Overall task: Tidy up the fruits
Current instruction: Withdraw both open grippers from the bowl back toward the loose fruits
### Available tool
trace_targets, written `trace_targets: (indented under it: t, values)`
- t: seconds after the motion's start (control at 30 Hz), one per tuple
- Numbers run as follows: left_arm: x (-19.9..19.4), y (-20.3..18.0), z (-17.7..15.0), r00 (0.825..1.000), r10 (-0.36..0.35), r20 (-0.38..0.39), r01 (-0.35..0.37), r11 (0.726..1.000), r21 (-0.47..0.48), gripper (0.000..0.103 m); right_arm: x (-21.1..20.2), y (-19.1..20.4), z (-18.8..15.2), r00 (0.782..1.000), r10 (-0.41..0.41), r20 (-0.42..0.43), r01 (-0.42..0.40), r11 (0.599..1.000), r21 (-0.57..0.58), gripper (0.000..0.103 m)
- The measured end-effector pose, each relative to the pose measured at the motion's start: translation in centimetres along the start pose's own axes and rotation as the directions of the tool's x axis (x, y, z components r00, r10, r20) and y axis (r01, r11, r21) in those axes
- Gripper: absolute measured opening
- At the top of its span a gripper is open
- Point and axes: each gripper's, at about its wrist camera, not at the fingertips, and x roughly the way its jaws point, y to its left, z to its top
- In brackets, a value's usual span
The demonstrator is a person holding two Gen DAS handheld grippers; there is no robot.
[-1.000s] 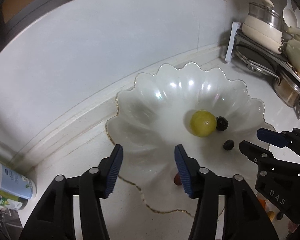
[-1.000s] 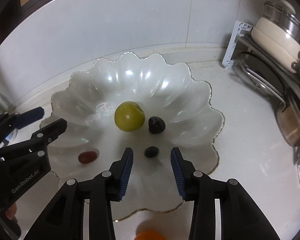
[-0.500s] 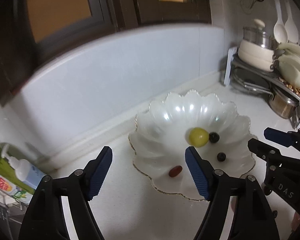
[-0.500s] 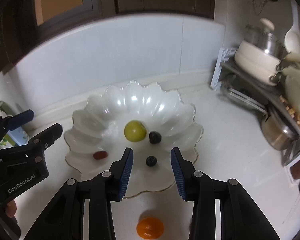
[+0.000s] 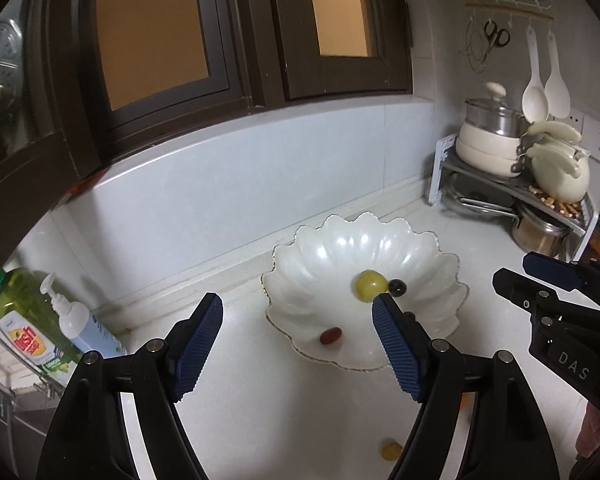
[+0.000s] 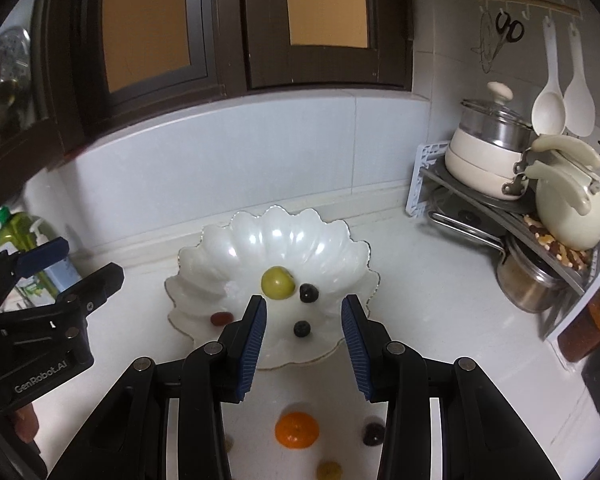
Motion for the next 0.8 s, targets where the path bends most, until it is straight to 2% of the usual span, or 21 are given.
trace_targets:
  t: [0.33, 0.8]
  values:
    - [-5.5, -1.2, -1.6, 0.999, 0.0, 0.054, 0.002, 0.999, -0.037, 0.078, -4.7, -0.8, -2.0, 0.998, 0.022, 0.057, -0.022, 1.0, -0.004, 0.041]
    - [-11.3, -4.3, -4.1, 0.992, 0.033, 0.124, -0.03, 0.999, -0.028, 0.079, -10.0, -2.9, -4.7, 0.991, 0.034, 0.129, -0.034, 0.999, -0.001, 0.041]
